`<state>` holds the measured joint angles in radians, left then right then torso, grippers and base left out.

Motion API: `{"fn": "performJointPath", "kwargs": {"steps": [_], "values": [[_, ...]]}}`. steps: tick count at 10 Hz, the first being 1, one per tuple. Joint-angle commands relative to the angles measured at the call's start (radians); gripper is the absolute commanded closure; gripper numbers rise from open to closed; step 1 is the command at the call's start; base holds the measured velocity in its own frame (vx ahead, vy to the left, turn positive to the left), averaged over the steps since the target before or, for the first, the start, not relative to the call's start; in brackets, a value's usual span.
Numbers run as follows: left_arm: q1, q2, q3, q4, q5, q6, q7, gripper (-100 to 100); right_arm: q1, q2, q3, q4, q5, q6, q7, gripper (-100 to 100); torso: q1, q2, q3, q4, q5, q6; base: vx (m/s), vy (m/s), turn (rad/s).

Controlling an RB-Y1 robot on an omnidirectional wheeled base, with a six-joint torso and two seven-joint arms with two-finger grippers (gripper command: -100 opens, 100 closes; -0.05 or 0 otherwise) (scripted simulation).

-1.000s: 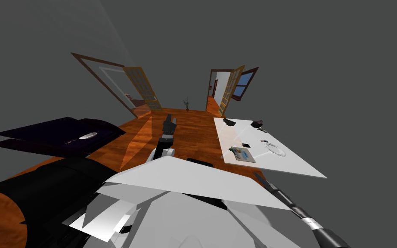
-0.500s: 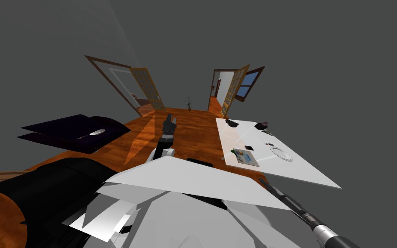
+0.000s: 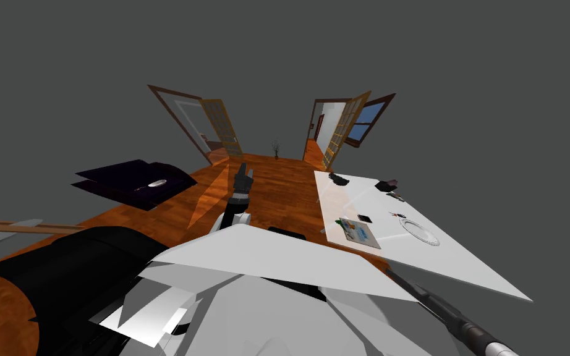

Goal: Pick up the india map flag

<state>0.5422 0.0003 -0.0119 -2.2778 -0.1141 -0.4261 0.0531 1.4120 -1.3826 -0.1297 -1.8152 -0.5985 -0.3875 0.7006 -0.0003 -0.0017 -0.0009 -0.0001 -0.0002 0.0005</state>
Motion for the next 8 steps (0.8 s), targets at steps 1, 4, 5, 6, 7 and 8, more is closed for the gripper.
{"fn": "performJointPath", "kwargs": {"steps": [1,4,5,6,7,8], "values": [[0.0,0.0,0.0,0.0,0.0,0.0,0.0,0,0.017,-0.049,-0.006,0.0,-0.006,0.003,0.01,-100,0.0,0.0,0.0,0.0,0.0,0.0,0.005,-0.005,-0.038],[0.0,0.0,0.0,0.0,0.0,0.0,0.0,0,0.072,-0.138,-0.026,0.042,-0.051,0.007,0.052,-100,0.0,0.0,0.0,0.0,0.0,0.0,0.009,-0.002,0.107],[0.0,0.0,0.0,0.0,0.0,0.0,0.0,0,0.118,-0.174,-0.046,0.083,-0.096,0.011,0.095,-100,0.0,0.0,0.0,0.0,0.0,0.0,0.011,0.002,0.234],[0.0,0.0,0.0,0.0,0.0,0.0,0.0,0,0.128,-0.203,-0.046,0.083,-0.096,0.011,0.095,-100,0.0,0.0,0.0,0.0,0.0,-0.001,0.013,-0.007,0.118],[0.0,0.0,0.0,0.0,0.0,0.0,0.0,0,0.128,-0.225,-0.046,0.083,-0.096,0.011,0.095,-100,0.0,0.0,0.0,0.0,0.0,0.0,0.007,-0.005,-0.031],[0.0,0.0,0.0,0.0,0.0,0.0,0.0,0,0.173,-0.258,-0.066,0.124,-0.14,0.014,0.137,-100,0.0,0.0,0.0,0.0,0.0,0.001,0.012,0.0,0.221]]}}
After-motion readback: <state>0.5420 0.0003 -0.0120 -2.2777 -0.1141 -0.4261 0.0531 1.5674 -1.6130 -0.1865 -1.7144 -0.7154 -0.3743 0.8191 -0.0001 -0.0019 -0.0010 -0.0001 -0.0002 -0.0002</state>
